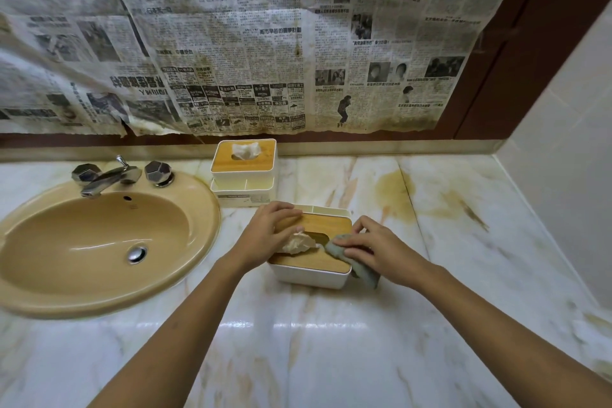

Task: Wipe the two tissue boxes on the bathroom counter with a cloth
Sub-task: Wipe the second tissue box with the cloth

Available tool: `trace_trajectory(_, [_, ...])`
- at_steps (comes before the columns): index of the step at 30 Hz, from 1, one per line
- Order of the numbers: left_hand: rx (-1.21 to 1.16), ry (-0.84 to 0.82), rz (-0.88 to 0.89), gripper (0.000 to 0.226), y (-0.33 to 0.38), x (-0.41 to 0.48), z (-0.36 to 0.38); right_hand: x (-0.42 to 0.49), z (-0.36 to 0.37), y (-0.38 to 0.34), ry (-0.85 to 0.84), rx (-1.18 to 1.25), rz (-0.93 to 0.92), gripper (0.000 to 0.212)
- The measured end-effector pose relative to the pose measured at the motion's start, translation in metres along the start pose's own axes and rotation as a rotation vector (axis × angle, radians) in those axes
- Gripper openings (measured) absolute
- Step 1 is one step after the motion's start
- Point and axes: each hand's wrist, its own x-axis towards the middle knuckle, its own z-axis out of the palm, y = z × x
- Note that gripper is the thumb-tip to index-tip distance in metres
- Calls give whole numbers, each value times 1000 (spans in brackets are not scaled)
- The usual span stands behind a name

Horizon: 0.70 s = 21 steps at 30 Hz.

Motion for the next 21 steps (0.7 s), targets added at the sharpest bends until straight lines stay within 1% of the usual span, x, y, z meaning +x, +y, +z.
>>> trace_trajectory(2, [-35,3,-15,47,3,-4,-2,1,-6,1,-11,45,6,28])
trace_trajectory(3, [-39,-2,-30,53,3,-5,-3,3,-7,1,21,74,12,27])
trace_trajectory(6, [29,-47,-70,81,2,-8,-6,13,-13,2,232,138,81,23])
trace_trajectory(8, [132,-79,-99,101,1,-8,-7,22,-16,0,309,150,152,25])
trace_trajectory(11, [199,-79,-168,118,0,-7,-8,31,-13,-5,257,125,222,29])
trace_trajectory(14, [203,-117,-228,120,-1,-3,-7,30,-8,-9,189,94,267,31])
trace_trajectory(18, [95,-137,-223,117,-3,-1,-9,19,-13,-11,141,59,284,25])
trace_trajectory(21, [66,-196,-160,106,-4,3,-14,6,-19,-8,-7,135,328,20])
